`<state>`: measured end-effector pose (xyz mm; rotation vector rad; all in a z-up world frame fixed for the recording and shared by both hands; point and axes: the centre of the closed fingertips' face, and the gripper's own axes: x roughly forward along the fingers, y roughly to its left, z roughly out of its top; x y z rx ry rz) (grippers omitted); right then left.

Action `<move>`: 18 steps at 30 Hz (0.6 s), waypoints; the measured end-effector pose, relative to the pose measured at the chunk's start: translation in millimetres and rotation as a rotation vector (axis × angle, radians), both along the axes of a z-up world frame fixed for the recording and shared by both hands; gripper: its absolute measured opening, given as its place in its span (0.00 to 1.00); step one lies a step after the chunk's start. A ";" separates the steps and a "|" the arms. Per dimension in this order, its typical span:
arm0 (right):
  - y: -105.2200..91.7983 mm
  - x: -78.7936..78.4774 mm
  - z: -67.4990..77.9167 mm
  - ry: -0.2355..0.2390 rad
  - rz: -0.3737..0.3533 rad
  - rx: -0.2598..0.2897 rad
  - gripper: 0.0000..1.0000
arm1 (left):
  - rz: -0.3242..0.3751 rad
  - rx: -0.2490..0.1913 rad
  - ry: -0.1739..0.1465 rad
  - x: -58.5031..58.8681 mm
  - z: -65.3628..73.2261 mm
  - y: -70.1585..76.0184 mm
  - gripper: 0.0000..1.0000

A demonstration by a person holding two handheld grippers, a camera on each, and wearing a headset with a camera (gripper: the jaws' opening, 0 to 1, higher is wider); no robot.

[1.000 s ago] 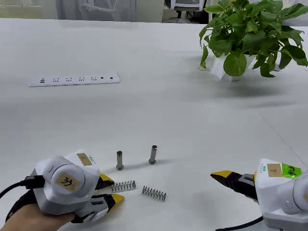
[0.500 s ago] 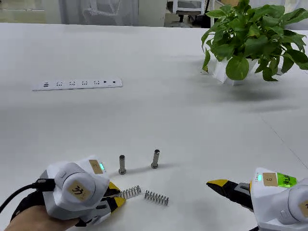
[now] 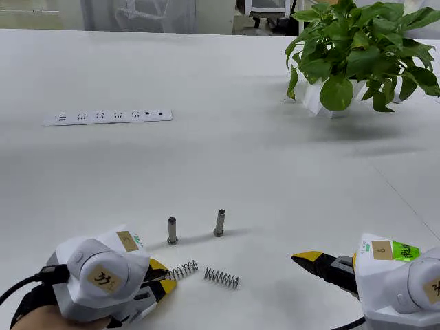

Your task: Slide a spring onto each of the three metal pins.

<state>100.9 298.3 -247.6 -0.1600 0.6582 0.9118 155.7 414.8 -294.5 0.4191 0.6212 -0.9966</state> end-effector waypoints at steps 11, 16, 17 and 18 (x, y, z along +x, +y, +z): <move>5.1 1.8 3.6 0.000 0.010 0.009 0.95 | 0.111 -0.158 0.066 -25.1 18.1 9.6 0.10; 13.7 3.4 7.0 -0.019 0.044 0.014 0.93 | 0.126 -0.195 0.069 -34.6 29.4 13.3 0.10; 16.2 4.1 6.9 -0.013 0.046 0.019 0.93 | 0.116 -0.201 0.064 -38.6 32.4 12.8 0.10; 18.7 4.2 7.6 -0.011 0.051 0.027 0.93 | 0.112 -0.205 0.062 -41.0 34.3 12.8 0.10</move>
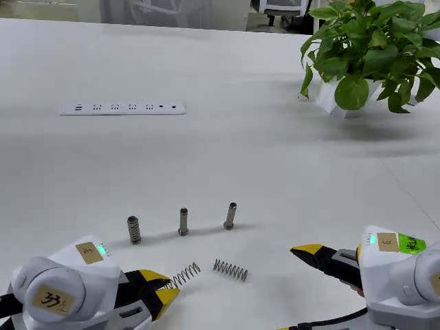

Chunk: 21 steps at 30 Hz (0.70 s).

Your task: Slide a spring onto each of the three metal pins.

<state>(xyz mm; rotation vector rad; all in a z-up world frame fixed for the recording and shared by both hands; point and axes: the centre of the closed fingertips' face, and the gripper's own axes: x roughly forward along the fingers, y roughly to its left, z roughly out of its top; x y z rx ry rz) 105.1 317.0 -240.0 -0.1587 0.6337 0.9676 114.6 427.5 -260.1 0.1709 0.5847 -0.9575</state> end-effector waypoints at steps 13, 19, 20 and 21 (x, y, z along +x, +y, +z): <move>35.6 3.3 34.1 0.004 0.165 0.041 0.75 | -0.102 -0.094 -0.059 -21.3 36.9 -20.5 0.10; 40.7 -10.6 39.4 0.045 0.329 -0.005 0.48 | -0.161 -0.121 -0.058 -29.6 40.7 -28.6 0.10; 40.7 -10.6 39.2 0.059 0.330 -0.010 0.43 | -0.163 -0.120 -0.066 -29.3 40.8 -28.4 0.10; 41.3 -11.6 39.7 0.063 0.346 -0.013 0.41 | -0.168 -0.120 -0.065 -30.0 40.8 -28.8 0.10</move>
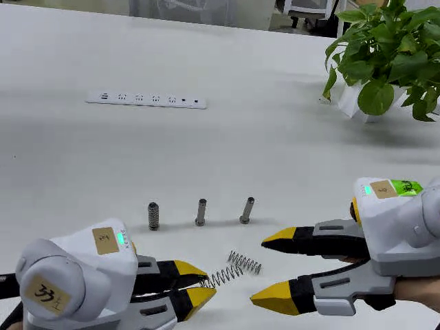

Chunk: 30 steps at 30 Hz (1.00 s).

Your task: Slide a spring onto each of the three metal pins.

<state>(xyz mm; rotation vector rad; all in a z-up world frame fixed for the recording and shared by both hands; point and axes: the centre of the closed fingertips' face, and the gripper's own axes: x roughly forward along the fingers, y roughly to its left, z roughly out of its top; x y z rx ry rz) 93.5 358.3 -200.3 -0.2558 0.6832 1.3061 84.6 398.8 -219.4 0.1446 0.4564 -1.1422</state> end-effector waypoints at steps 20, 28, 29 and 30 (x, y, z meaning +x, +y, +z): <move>15.8 -12.1 0.1 0.093 0.158 0.002 0.17 | -0.056 -0.032 0.003 -6.9 9.2 -6.5 0.10; 16.7 -11.3 -1.2 0.097 0.186 -0.008 0.14 | -0.061 -0.034 0.011 -6.8 7.3 -5.4 0.10; 16.9 -11.6 -1.4 0.098 0.189 -0.008 0.13 | -0.062 -0.035 0.012 -7.3 7.3 -5.7 0.10; 16.9 -11.5 -1.9 0.095 0.192 -0.011 0.12 | -0.064 -0.034 0.013 -7.8 6.9 -5.9 0.10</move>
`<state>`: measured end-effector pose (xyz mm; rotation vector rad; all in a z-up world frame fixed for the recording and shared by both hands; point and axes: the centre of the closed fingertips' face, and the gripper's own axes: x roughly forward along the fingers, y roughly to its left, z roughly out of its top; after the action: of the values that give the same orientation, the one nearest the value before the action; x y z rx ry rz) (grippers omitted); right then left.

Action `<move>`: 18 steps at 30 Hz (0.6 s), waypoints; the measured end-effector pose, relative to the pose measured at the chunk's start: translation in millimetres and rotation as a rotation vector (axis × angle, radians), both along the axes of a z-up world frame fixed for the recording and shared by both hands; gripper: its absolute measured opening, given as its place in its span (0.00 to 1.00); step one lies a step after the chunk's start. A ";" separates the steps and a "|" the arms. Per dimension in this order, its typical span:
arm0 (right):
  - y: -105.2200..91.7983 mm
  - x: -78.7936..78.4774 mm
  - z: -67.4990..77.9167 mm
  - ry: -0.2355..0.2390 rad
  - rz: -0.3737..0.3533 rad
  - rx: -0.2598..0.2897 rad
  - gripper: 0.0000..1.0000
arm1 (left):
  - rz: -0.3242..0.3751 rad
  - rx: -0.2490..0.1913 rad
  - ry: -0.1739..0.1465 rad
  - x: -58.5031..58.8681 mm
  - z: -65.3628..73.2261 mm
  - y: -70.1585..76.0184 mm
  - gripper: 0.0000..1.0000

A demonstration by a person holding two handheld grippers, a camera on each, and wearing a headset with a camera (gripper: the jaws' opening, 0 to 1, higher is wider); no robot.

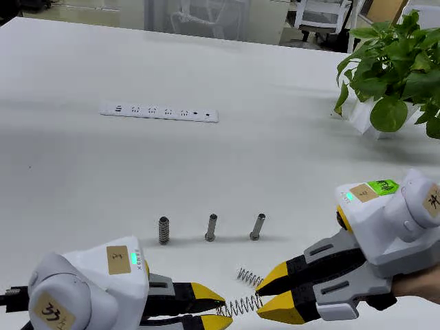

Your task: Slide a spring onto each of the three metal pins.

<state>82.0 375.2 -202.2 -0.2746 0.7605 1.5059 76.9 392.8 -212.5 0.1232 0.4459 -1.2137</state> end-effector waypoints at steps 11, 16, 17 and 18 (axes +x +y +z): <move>2.5 -1.4 5.5 -0.030 0.020 -0.023 0.12 | 0.005 0.008 0.014 -0.5 -3.7 -2.2 0.10; 5.1 -1.2 11.2 -0.075 0.040 -0.037 0.12 | 0.000 0.014 0.014 -0.4 -4.4 -5.0 0.10; 5.6 -1.2 12.1 -0.081 0.043 -0.039 0.12 | -0.002 0.014 0.016 -0.7 -4.7 -5.4 0.10; 6.7 -1.1 13.2 -0.088 0.048 -0.043 0.12 | -0.004 0.017 0.016 -0.7 -5.1 -6.2 0.10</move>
<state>80.8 381.9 -189.0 -0.3911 0.7212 1.5135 76.1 386.6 -217.6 0.1293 0.4703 -1.2155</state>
